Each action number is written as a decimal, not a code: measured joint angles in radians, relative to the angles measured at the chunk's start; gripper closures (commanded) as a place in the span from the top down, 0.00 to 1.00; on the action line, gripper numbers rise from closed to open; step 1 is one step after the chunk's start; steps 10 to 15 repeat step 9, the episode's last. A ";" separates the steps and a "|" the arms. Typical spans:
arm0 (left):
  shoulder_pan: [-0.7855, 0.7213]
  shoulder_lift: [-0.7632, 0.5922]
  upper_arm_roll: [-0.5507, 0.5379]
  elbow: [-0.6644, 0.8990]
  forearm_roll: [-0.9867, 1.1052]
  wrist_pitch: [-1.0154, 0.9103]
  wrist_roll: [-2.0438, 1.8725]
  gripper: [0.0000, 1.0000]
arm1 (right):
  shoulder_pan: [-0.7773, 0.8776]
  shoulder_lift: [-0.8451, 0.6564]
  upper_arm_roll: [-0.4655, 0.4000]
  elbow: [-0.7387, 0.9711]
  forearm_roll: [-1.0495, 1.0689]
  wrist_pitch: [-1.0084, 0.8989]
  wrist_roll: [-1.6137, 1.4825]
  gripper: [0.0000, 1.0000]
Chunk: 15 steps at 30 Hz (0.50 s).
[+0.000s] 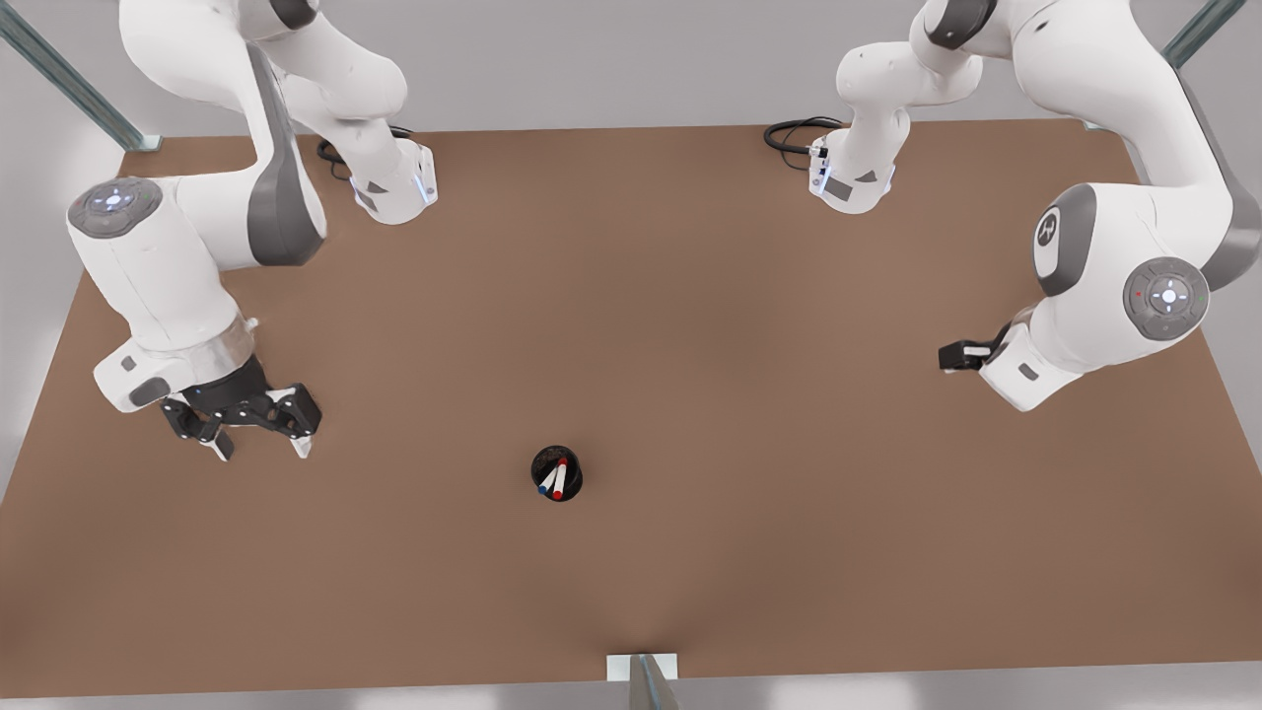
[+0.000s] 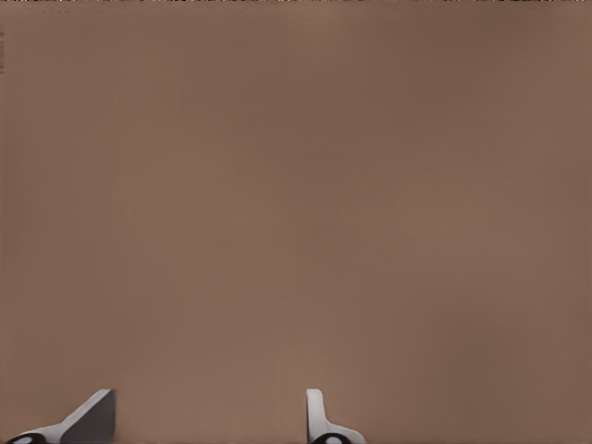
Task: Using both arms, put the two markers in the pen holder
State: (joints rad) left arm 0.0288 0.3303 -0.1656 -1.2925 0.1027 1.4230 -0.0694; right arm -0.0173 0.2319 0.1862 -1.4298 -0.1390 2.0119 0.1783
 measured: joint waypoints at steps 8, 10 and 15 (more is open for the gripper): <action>-0.006 0.018 -0.001 0.005 0.003 0.020 -0.001 1.00 | 0.044 0.030 -0.062 0.037 0.065 -0.296 -0.048 1.00; -0.007 0.019 -0.002 0.005 0.003 0.021 -0.001 1.00 | 0.044 0.030 -0.061 0.036 0.067 -0.311 -0.053 1.00; -0.007 0.019 -0.002 0.005 0.003 0.021 -0.001 1.00 | 0.044 0.030 -0.061 0.036 0.067 -0.311 -0.053 1.00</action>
